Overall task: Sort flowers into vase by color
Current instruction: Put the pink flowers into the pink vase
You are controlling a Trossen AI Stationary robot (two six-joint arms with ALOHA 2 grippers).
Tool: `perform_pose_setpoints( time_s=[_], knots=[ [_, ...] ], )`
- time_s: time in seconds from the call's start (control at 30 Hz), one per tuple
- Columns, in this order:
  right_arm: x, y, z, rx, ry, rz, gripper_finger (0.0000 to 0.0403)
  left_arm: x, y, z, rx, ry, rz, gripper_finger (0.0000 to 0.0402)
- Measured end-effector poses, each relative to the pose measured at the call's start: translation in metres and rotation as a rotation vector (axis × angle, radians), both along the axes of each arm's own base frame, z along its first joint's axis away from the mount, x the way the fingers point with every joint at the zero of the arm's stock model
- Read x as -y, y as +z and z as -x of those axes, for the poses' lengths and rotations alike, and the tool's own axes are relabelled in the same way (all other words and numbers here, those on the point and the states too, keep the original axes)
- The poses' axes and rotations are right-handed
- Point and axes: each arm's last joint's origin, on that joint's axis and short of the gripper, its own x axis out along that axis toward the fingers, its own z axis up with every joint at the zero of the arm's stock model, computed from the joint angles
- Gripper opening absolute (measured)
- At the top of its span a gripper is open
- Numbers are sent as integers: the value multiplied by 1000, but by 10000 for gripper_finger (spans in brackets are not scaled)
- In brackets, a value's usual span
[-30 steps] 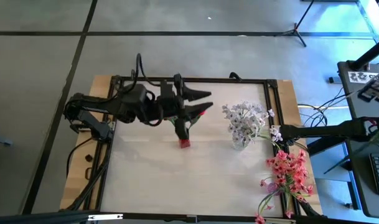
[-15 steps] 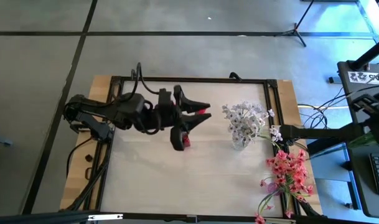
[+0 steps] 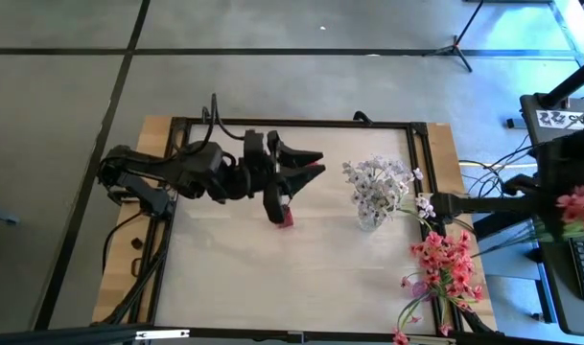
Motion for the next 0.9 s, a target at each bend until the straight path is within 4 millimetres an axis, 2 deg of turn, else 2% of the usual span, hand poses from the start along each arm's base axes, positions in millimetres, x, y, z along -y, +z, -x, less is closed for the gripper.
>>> perform_pose_setpoints(
  time_s=[0.13,0.27,0.37,0.6,0.73,0.9],
  knots=[
    [8,2,8,8,242,11,0,8,0,2,8,-22,44,141],
    [19,2,13,51,479,23,0,13,0,4,10,31,101,141],
    [23,-3,11,139,436,8,0,13,-1,5,10,75,125,141],
    [28,-17,13,297,139,6,0,9,-1,5,4,127,122,141],
    [22,-24,2,329,159,-100,0,5,-2,3,-10,147,109,141],
    [13,-52,-21,217,218,-184,0,5,-3,3,-23,145,104,141]
  ],
)
